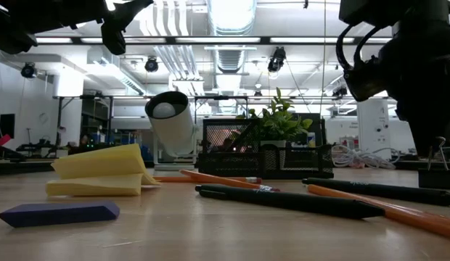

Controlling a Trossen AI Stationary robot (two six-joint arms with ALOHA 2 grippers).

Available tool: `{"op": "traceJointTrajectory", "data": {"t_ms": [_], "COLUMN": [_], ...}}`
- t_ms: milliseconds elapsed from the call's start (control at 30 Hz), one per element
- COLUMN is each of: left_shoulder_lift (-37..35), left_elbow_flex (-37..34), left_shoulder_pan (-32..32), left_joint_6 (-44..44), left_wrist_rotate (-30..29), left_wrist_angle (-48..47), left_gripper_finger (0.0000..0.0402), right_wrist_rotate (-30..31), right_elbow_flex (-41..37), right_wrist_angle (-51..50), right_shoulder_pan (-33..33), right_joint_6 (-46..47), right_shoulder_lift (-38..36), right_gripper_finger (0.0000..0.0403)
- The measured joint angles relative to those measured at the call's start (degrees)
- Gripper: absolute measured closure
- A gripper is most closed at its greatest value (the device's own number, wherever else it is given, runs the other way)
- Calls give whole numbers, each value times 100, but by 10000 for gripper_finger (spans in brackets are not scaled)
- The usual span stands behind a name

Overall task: Pick and place office supplies into organizer
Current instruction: Put the top right black binder clip into the black desk organizer

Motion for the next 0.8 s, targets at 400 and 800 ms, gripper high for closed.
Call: {"op": "traceJointTrajectory", "data": {"t_ms": [400, 800], "left_shoulder_lift": [9, 7], "left_elbow_flex": [-20, -29], "left_shoulder_pan": [0, 0], "left_joint_6": [0, 1], "left_wrist_rotate": [0, 0], "left_wrist_angle": [7, 2], "left_gripper_finger": [230, 230], "right_wrist_rotate": [-116, -162], "right_elbow_flex": [2, 0], "right_wrist_angle": [-22, 2], "right_shoulder_pan": [0, -2], "right_joint_6": [-129, -107], "right_shoulder_lift": [181, 218], "right_gripper_finger": [224, 266]}}
